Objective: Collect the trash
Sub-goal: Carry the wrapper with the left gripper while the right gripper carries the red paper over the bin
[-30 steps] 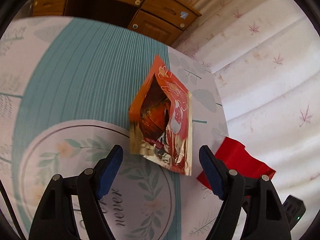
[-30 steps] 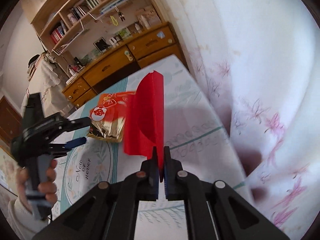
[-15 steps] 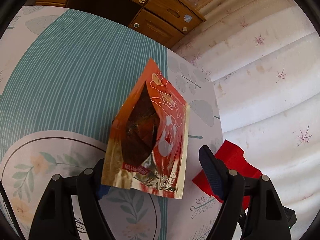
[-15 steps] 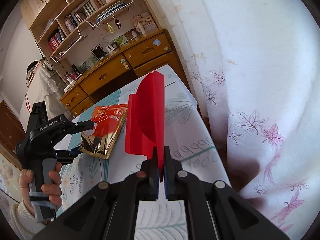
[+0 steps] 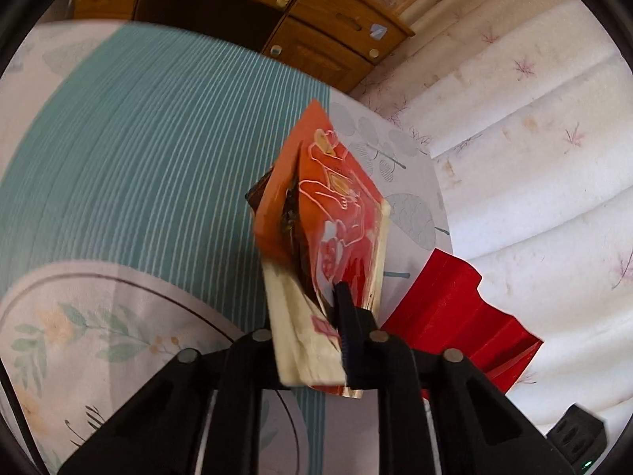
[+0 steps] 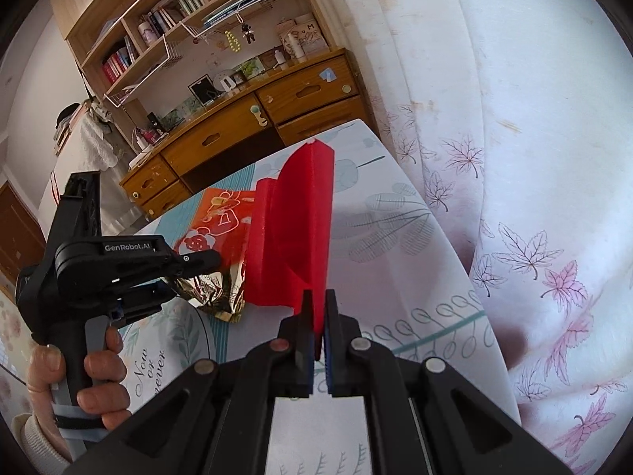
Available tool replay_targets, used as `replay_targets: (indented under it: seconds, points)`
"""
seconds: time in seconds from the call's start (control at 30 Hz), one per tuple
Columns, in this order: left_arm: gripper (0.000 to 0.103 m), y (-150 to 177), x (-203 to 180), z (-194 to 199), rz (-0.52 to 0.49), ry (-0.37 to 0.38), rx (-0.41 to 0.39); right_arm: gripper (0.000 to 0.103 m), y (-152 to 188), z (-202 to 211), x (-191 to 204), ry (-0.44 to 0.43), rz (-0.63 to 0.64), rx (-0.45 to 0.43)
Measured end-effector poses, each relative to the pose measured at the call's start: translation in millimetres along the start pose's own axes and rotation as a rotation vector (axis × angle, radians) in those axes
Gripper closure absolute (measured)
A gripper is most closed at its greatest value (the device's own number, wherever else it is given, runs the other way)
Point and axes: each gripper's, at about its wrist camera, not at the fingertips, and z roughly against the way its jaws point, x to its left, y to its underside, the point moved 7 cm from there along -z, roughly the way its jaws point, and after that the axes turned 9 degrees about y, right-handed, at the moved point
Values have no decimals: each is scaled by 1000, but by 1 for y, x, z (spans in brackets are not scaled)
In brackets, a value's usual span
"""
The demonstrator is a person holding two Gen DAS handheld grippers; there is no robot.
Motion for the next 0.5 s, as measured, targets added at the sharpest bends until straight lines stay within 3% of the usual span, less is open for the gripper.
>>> replay_targets:
  seconds: [0.23, 0.5]
  points:
    - [99, 6, -12, 30, -146, -96, -57, 100, 8, 14, 0, -9, 15, 0]
    - [99, 55, -28, 130, -327, -135, -96, 101, 37, 92, 20, -53, 64, -40]
